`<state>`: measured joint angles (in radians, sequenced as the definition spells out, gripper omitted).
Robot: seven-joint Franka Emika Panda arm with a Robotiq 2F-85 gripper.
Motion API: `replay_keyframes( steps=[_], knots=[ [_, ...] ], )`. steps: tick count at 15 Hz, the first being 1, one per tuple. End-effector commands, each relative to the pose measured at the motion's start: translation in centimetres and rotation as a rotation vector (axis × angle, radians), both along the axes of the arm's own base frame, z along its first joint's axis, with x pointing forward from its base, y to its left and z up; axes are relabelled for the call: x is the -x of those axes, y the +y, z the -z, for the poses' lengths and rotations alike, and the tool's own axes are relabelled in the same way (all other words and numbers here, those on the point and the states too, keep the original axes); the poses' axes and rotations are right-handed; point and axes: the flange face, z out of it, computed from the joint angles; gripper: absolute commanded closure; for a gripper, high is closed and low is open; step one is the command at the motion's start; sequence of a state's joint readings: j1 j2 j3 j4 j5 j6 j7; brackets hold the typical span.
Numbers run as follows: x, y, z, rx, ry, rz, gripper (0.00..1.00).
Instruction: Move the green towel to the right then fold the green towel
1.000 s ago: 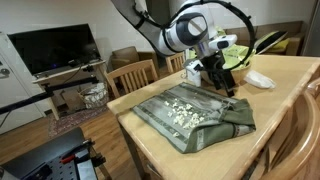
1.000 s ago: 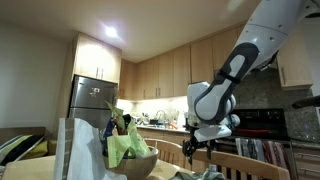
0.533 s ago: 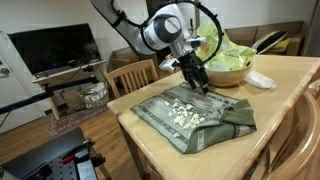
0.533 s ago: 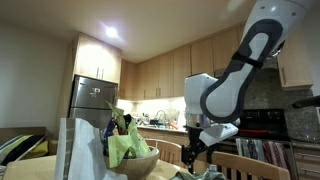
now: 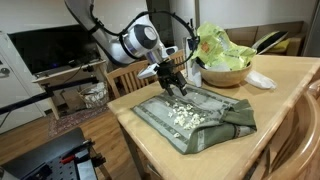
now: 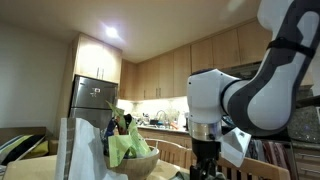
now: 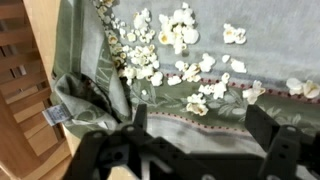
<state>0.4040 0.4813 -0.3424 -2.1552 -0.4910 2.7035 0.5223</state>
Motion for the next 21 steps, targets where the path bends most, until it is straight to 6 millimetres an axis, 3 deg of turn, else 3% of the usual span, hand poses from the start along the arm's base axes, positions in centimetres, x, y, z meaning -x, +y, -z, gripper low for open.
replay_keyframes(
  steps=[1, 6, 8, 17, 21],
  knots=[
    [0.5, 0.4, 0.2, 0.003, 0.010, -0.017, 0.00],
    [1.0, 0.6, 0.3, -0.019, 0.023, -0.036, 0.00],
    [1.4, 1.5, 1.1, -0.020, 0.038, -0.074, 0.00],
    [3.9, 9.9, 3.0, -0.042, 0.145, -0.346, 0.00],
    [5.2, 12.7, 4.0, -0.035, 0.191, -0.447, 0.00]
  ],
)
